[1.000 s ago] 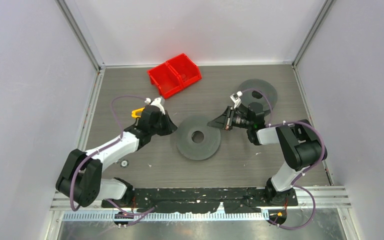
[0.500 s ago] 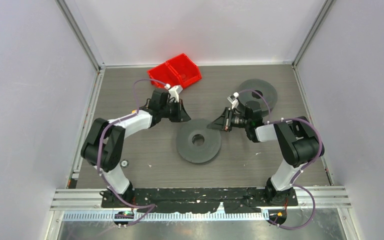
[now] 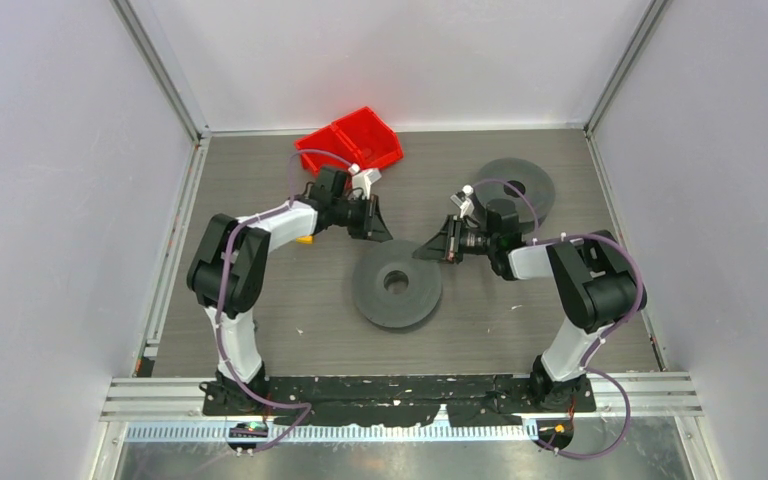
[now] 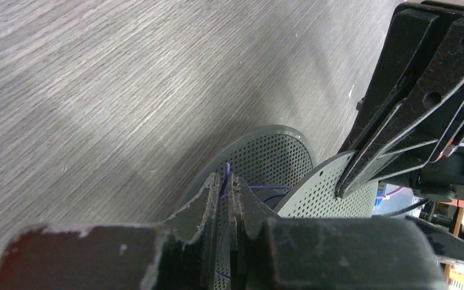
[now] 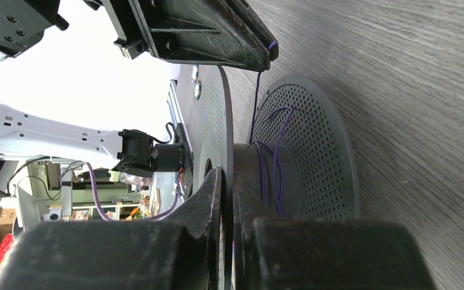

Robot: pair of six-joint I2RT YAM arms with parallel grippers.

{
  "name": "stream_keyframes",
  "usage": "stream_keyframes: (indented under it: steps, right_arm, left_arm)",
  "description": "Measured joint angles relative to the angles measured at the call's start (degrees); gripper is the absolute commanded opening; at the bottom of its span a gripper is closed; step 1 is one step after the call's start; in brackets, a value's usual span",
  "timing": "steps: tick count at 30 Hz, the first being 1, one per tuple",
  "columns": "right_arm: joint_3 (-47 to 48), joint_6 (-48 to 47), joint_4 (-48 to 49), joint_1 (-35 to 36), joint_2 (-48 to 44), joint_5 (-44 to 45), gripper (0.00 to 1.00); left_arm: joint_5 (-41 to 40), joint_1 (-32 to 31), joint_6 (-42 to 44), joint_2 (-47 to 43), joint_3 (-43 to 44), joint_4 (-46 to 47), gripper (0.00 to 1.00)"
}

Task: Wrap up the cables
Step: Place the cable reel at the center of the board.

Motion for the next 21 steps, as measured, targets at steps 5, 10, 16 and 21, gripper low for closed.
stream_keyframes:
  steps: [5, 10, 16, 21]
  right_arm:
    - [1.4, 0.0, -0.5, 0.1, 1.8, 0.1, 0.05]
    - [2.3, 0.4, -0.7, 0.1, 3.6, 0.1, 0.05]
    - [2.5, 0.9, -0.7, 0.1, 4.5, 0.2, 0.05]
    - [2.6, 0.9, -0.8, 0.1, 4.6, 0.2, 0.05]
  left_arm:
    - [0.8, 0.5, 2.3, 1.9, 3.0, -3.8, 0.16]
    - [1.6, 1.1, 3.3, 2.6, 5.8, -8.0, 0.21]
    - [2.6, 1.7, 4.8, 2.8, 13.9, -14.6, 0.23]
    - [-1.3, 2.4, 6.9, 0.7, 18.0, -19.9, 0.24]
